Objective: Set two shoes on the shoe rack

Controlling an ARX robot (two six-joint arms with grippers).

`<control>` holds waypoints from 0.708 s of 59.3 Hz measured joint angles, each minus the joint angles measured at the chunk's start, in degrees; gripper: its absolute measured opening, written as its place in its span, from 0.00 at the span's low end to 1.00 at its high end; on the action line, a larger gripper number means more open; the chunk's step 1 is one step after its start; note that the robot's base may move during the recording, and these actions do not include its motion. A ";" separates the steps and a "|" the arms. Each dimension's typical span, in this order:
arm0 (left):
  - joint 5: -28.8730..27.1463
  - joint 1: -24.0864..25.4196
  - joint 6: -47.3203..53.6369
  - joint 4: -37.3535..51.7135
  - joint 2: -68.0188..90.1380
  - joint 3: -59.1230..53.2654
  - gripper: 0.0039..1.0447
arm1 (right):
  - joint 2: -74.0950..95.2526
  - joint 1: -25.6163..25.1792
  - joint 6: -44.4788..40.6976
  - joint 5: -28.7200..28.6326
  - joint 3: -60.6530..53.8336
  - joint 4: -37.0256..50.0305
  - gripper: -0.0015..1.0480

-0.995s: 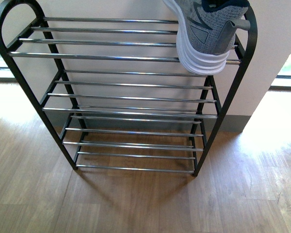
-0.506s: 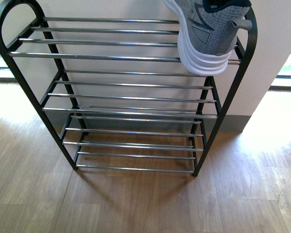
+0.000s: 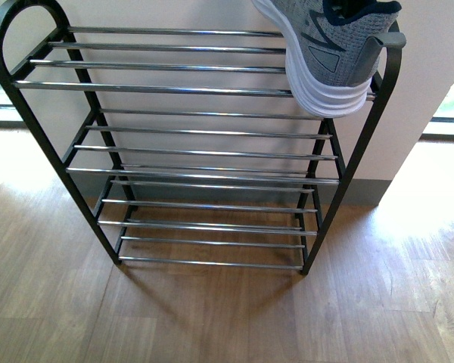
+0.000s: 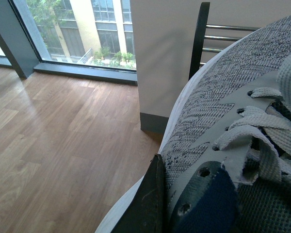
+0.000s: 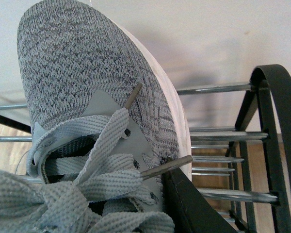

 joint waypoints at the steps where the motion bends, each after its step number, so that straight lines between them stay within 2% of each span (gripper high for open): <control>1: -0.02 0.00 0.00 0.00 0.00 0.00 0.01 | 0.00 0.00 0.00 0.20 0.20 -0.42 0.04; 20: 0.00 0.00 0.00 0.00 0.00 0.00 0.01 | 0.00 0.00 0.94 1.09 2.56 -6.43 0.04; 42: 0.00 0.00 0.00 0.00 0.02 0.00 0.01 | 0.00 0.00 1.07 0.63 2.97 -6.51 0.04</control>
